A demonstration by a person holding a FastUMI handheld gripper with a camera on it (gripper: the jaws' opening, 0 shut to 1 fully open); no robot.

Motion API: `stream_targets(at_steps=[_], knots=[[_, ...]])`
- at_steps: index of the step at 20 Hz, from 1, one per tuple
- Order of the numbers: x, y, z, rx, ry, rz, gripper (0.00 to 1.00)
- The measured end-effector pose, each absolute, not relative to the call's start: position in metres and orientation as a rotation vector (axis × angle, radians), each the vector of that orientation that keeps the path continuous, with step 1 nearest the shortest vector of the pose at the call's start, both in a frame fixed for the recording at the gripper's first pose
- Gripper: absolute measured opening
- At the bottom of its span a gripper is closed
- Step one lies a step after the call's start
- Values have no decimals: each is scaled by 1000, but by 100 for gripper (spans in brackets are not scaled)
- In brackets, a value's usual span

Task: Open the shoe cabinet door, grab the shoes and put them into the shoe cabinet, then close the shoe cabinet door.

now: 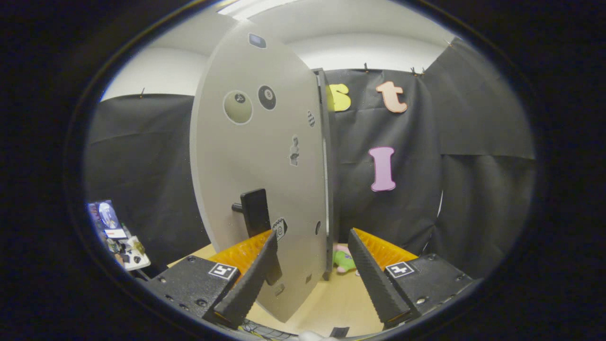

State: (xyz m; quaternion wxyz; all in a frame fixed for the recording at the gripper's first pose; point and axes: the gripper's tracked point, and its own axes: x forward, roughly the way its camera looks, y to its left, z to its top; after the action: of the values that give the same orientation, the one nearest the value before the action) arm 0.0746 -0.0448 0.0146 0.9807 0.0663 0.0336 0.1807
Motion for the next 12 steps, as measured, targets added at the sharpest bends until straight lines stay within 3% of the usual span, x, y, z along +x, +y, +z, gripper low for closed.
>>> stream_targets(at_steps=[12], knots=[[112, 126, 24, 132, 104, 381, 99]])
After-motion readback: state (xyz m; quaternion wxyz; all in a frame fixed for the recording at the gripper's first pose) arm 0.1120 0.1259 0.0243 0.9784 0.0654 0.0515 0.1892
